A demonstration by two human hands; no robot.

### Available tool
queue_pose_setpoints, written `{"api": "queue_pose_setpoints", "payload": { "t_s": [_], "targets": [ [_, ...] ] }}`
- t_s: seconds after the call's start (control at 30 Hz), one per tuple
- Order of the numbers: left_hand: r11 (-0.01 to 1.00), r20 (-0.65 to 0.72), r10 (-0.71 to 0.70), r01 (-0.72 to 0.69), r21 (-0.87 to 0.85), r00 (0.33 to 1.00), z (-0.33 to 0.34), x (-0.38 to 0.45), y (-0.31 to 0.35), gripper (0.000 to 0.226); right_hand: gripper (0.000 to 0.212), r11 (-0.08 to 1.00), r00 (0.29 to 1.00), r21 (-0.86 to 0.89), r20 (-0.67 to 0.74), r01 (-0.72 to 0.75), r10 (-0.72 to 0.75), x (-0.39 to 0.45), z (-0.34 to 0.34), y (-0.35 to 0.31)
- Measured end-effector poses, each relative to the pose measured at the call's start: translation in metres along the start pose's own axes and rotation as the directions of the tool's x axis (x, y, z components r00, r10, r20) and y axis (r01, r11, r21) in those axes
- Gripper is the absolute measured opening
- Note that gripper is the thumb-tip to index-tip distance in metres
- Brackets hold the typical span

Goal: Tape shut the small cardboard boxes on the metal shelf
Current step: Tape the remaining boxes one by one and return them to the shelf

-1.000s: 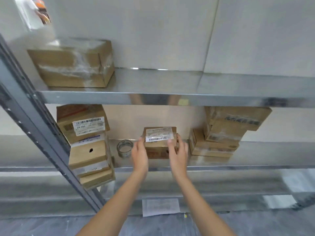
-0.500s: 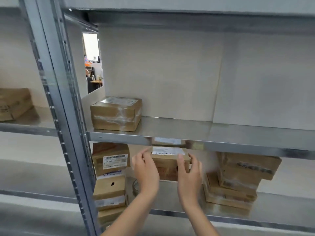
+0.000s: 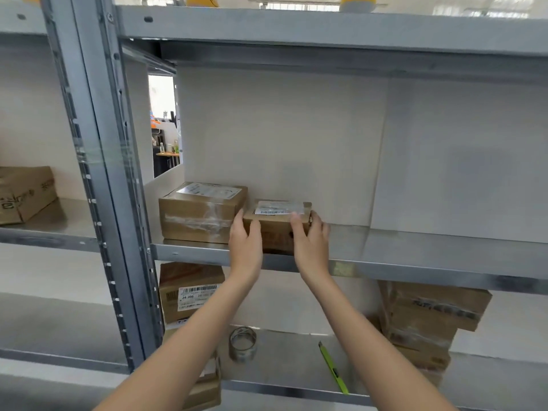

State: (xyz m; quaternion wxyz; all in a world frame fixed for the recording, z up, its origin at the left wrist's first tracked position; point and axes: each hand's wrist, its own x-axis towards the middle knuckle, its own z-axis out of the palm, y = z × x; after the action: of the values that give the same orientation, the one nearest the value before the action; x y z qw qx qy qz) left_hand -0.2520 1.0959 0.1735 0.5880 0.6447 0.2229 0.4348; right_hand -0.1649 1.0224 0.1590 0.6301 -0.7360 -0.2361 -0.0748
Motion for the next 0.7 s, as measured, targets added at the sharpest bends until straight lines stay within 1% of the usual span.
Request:
{"api": "queue_pose_setpoints", "payload": {
  "t_s": [0.07, 0.13, 0.17, 0.23, 0.3, 0.4, 0.5, 0.53, 0.57, 0.6, 0.63, 0.67, 0.7],
  "targets": [
    [1.0, 0.067, -0.024, 0.023, 0.015, 0.997, -0.002, 0.004, -0.01, 0.057, 0.068, 0.999, 0.999, -0.029, 0.04, -0.022, 0.023, 0.009, 0.006, 0.005],
    [0.997, 0.115, -0.029, 0.02, 0.073, 0.993, -0.005, 0.007, -0.017, 0.061, 0.072, 0.997, 0.995, -0.055, 0.083, -0.044, 0.049, 0.019, 0.011, 0.006],
    [0.995, 0.123, -0.034, 0.021, 0.102, 0.992, -0.005, 0.01, -0.019, 0.062, 0.074, 0.995, 0.99, -0.071, 0.116, -0.076, 0.084, 0.025, 0.013, 0.005],
    [0.984, 0.113, -0.062, 0.042, 0.173, 0.992, -0.004, 0.019, -0.018, 0.064, 0.08, 0.973, 0.964, -0.174, 0.195, -0.148, 0.182, 0.037, 0.013, 0.002],
    [0.963, 0.088, -0.083, 0.058, 0.262, 0.993, 0.0, 0.025, -0.014, 0.066, 0.084, 0.937, 0.941, -0.315, 0.243, -0.154, 0.236, 0.043, 0.012, 0.001],
    [0.949, 0.039, -0.06, 0.045, 0.311, 0.997, 0.008, 0.018, -0.014, 0.07, 0.085, 0.905, 0.945, -0.403, 0.222, -0.137, 0.242, 0.044, 0.014, 0.003],
    [0.962, 0.025, 0.026, -0.032, 0.272, 0.999, 0.015, -0.008, -0.026, 0.07, 0.083, 0.872, 0.964, -0.476, 0.158, -0.118, 0.216, 0.039, 0.019, 0.002],
    [0.965, 0.021, 0.072, -0.075, 0.25, 0.997, 0.015, -0.018, -0.031, 0.07, 0.084, 0.863, 0.974, -0.495, 0.126, -0.103, 0.189, 0.036, 0.019, 0.002],
    [0.967, 0.009, 0.12, -0.12, 0.223, 0.993, 0.013, -0.03, -0.037, 0.068, 0.083, 0.864, 0.989, -0.499, 0.079, -0.072, 0.129, 0.032, 0.019, 0.003],
    [0.97, -0.011, 0.159, -0.154, 0.186, 0.987, 0.008, -0.041, -0.045, 0.066, 0.08, 0.875, 0.999, -0.484, 0.015, -0.023, 0.035, 0.023, 0.016, 0.005],
    [0.975, -0.043, 0.18, -0.172, 0.144, 0.983, 0.001, -0.052, -0.054, 0.062, 0.072, 0.89, 0.991, -0.453, -0.08, 0.06, -0.108, 0.009, 0.013, 0.01],
    [0.979, -0.092, 0.179, -0.168, 0.112, 0.98, -0.009, -0.061, -0.067, 0.057, 0.059, 0.892, 0.945, -0.414, -0.175, 0.182, -0.275, -0.007, 0.01, 0.017],
    [0.986, -0.159, 0.153, -0.139, 0.096, 0.975, -0.02, -0.067, -0.08, 0.05, 0.046, 0.867, 0.877, -0.38, -0.227, 0.322, -0.424, -0.026, 0.009, 0.026]
  ]
}}
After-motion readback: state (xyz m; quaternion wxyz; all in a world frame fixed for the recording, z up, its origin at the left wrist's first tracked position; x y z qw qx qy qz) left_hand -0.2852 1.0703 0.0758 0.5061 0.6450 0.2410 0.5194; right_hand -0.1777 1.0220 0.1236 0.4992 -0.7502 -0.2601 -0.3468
